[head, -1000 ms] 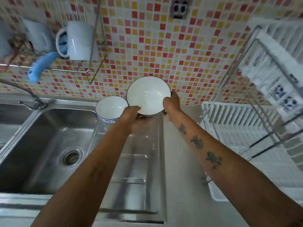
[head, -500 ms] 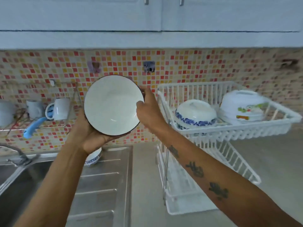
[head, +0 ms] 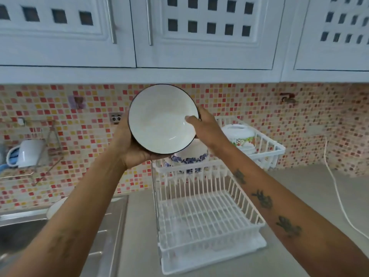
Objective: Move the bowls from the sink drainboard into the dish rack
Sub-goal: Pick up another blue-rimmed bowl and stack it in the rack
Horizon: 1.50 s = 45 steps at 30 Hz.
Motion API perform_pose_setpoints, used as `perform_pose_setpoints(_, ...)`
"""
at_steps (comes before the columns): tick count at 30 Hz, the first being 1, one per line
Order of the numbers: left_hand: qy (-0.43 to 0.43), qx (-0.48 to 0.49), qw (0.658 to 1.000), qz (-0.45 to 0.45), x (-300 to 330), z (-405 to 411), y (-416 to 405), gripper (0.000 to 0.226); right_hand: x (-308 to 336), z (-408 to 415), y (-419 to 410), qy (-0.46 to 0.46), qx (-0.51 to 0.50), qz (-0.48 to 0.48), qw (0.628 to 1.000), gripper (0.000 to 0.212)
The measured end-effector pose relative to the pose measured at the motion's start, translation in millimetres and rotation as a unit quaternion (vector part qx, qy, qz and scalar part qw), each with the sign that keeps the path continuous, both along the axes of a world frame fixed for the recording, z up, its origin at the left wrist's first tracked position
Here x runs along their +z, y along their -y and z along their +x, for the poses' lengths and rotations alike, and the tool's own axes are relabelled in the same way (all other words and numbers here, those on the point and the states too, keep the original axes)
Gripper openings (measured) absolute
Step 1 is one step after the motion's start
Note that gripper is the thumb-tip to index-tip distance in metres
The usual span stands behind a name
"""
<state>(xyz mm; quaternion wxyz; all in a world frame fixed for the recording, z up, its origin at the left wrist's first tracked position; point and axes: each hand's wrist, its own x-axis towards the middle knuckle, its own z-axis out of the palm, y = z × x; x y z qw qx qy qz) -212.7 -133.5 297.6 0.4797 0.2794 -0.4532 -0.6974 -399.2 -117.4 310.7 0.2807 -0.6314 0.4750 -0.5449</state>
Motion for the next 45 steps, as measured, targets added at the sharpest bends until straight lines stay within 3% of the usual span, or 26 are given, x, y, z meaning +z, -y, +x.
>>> perform_pose_setpoints(3, 0.043, 0.062, 0.996, -0.039, 5, -20, 7, 0.060, 8, -18, 3, 0.046, 0.043, 0.027, 0.998, 0.033)
perform_pose_setpoints(7, 0.134, 0.146, 0.971, -0.132, 7, -49, 12, 0.051, 12, -35, 15, 0.066, 0.025, 0.043, 0.997, 0.060)
perform_pose_setpoints(10, 0.219, 0.226, 0.912, -0.262, 1, -61, 21, 0.065, 13, -51, 28, 0.040, 0.005, 0.078, 0.996, 0.068)
perform_pose_setpoints(13, 0.275, 0.270, 0.862, -0.328, -11, -67, 28, 0.066, 12, -63, 37, -0.007, 0.034, 0.128, 0.991, 0.076)
perform_pose_setpoints(16, 0.355, 0.279, 0.823, -0.345, -21, -69, 38, 0.085, 3, -66, 41, -0.011, 0.056, 0.129, 0.990, 0.065)
perform_pose_setpoints(20, 0.422, 0.277, 0.783, -0.364, -30, -73, 49, 0.083, -10, -60, 45, -0.014, 0.057, 0.136, 0.989, 0.041)
perform_pose_setpoints(24, 0.454, 0.277, 0.759, -0.375, -37, -78, 53, 0.084, -28, -61, 59, -0.018, 0.043, 0.146, 0.988, 0.047)
perform_pose_setpoints(27, 0.485, 0.272, 0.730, -0.397, -43, -81, 54, 0.085, -39, -63, 66, -0.015, 0.055, 0.149, 0.987, 0.037)
perform_pose_setpoints(32, 0.515, 0.259, 0.714, -0.398, -47, -82, 57, 0.086, -45, -67, 73, -0.006, 0.071, 0.162, 0.984, 0.026)
perform_pose_setpoints(45, 0.575, 0.211, 0.694, -0.379, -54, -84, 63, 0.100, -54, -71, 83, -0.070, 0.051, 0.220, 0.972, 0.023)
